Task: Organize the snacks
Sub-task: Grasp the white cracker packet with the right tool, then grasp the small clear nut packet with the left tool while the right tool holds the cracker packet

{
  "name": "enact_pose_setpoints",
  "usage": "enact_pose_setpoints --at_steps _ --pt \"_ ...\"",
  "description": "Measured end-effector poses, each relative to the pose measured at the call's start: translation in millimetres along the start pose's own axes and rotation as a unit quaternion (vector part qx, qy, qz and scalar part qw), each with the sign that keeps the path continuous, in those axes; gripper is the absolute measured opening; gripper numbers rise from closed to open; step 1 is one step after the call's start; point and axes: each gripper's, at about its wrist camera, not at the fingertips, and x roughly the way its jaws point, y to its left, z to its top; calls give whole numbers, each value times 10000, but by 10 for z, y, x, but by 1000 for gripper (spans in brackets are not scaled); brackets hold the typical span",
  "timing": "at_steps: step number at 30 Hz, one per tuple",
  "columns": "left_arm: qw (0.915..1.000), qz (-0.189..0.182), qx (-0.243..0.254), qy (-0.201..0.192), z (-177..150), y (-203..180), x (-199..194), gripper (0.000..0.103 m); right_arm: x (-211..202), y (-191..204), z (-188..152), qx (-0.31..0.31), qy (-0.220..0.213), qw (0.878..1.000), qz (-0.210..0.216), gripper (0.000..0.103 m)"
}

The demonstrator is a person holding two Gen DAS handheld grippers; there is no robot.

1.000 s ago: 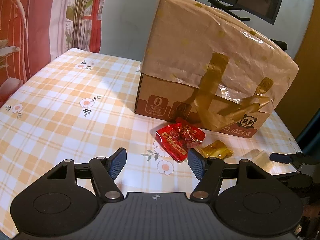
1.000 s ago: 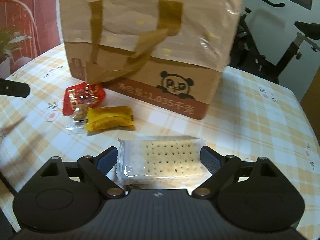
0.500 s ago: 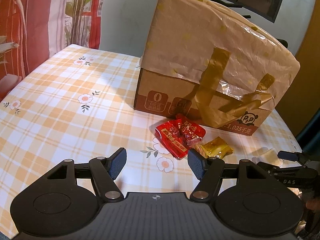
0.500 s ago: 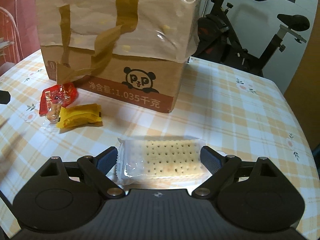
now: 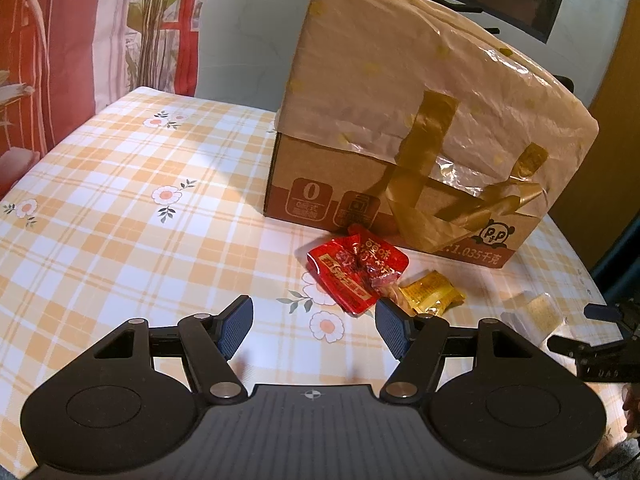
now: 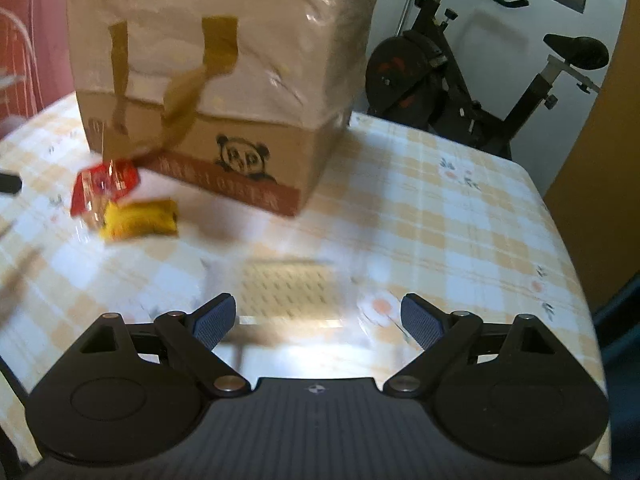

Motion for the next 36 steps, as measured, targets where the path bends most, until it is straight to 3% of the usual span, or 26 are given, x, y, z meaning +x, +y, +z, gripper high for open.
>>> enact_pose_setpoints --at_steps 5,14,17,20,23,26,28,30,34,36 --pt "10000 -7 31 -26 -3 3 -26 69 90 130 -25 -853 69 9962 -144 92" --pt "10000 34 -26 -63 -6 28 -65 69 378 379 200 -1247 -107 9921 113 92" --pt "10000 33 -2 -86 -4 14 -69 69 482 344 231 -929 -213 9952 238 92" --pt "10000 45 -6 -63 -9 17 -62 69 597 156 226 -69 -145 9986 494 93" --pt "10000 64 -17 -48 -11 21 -56 69 630 -51 181 801 -63 9948 628 93" --pt "10000 63 25 -27 -9 2 -36 69 572 -69 144 810 -48 9941 726 90" --pt "10000 58 68 -15 -16 -17 -27 69 527 -62 113 743 -118 9941 787 75" --pt "9999 51 101 5 -22 -22 -19 69 491 -56 87 710 -189 9941 800 67" --pt "9998 23 175 30 -21 -33 -8 69 455 51 -7 708 -491 9936 735 64" --pt "9996 -119 232 98 -2 -42 14 55 446 76 -58 689 -639 9933 679 64"
